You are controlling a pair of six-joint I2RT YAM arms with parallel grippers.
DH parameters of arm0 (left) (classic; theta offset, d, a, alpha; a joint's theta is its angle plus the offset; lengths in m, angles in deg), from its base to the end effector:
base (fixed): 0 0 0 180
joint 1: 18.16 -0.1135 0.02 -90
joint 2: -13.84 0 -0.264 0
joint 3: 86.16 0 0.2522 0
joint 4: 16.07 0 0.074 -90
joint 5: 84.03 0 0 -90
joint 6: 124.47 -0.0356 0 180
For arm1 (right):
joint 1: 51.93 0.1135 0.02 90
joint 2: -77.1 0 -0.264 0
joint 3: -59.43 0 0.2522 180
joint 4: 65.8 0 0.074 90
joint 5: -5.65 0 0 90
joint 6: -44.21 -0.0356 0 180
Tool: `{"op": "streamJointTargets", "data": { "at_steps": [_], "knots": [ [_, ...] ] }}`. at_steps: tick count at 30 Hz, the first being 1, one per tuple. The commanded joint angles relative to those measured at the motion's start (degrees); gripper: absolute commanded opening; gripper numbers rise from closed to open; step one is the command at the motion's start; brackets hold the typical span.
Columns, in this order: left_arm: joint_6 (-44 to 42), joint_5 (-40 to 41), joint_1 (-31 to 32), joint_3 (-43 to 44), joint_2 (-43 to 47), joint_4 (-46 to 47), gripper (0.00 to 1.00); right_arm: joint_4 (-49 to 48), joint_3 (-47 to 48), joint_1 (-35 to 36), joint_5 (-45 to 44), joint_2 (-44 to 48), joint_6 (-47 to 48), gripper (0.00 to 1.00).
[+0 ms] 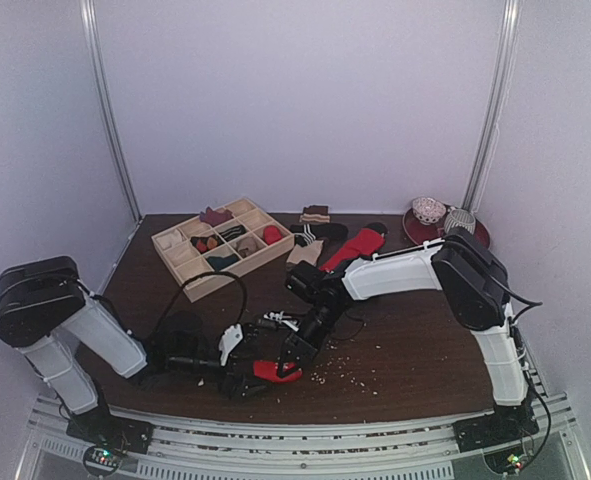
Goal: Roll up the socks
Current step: Pick up the sock from the center of the board.
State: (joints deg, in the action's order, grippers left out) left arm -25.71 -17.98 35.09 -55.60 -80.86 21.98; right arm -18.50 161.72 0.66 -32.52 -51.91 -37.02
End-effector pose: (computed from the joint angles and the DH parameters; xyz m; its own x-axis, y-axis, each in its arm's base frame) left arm 0.1364 -0.2068 0.1028 -0.4048 0.3095 -0.8604 0.8992 0.3054 -0.3132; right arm 0.2438 0.3648 0.1129 -0.4823 -0.7857 -0.3873 -0.7041 0.0847 0.7050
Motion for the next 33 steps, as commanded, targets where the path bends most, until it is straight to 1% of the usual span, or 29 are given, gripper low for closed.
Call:
{"op": "streamJointTargets", "data": {
  "at_steps": [1,6,12,13,17,19,22,26,30,31,32,33],
  "knots": [
    [-1.45,0.59,0.11,1.79,-3.0,-0.72,0.83,13.47,-5.92,0.37,-20.7,-9.61,-1.43,0.26],
    [-1.15,1.33,0.14,2.1,-4.62,-0.55,0.75,13.41,-6.0,0.31,-20.81,-9.66,-1.45,0.26],
    [-0.92,2.41,0.11,2.35,-4.89,-0.04,0.71,13.05,-6.26,0.32,-20.96,-9.84,-1.6,0.26],
    [-1.04,2.63,0.15,2.36,-4.83,-0.07,0.71,13.07,-6.27,0.38,-20.98,-9.88,-1.62,0.26],
    [-1.98,3.79,0.1,2.61,-4.05,-0.65,0.79,13.12,-6.25,0.31,-20.99,-9.87,-1.64,0.25],
    [-2.28,4.41,0.13,2.46,-3.44,-0.77,0.8,13.05,-6.35,0.36,-21.03,-9.91,-1.72,0.25],
    [-2.59,4.61,0.1,2.98,-3.89,-1.36,0.8,12.9,-6.52,0.36,-20.9,-9.9,-1.8,0.25],
    [-2.41,3.62,0.1,3.63,-5.21,-1.11,0.76,12.76,-6.85,0.32,-21.24,-10.03,-1.83,0.25],
    [-2.64,3.39,0.1,3.89,-4.92,-0.93,0.77,12.27,-7.62,0.32,-21.24,-9.88,-2.07,0.25],
    [-2.8,3.34,0.1,4.19,-4.89,-1.08,0.76,12.29,-7.64,0.32,-21.25,-9.8,-2.03,0.25],
    [-2.98,3.11,0.11,4.53,-5.07,-1.47,0.73,12.32,-7.67,0.33,-21.32,-9.81,-2.07,0.25],
    [-3.22,2.78,0.1,5.01,-5.45,-1.98,0.67,12.34,-7.67,0.34,-21.29,-9.8,-2.13,0.25]
  ]
}}
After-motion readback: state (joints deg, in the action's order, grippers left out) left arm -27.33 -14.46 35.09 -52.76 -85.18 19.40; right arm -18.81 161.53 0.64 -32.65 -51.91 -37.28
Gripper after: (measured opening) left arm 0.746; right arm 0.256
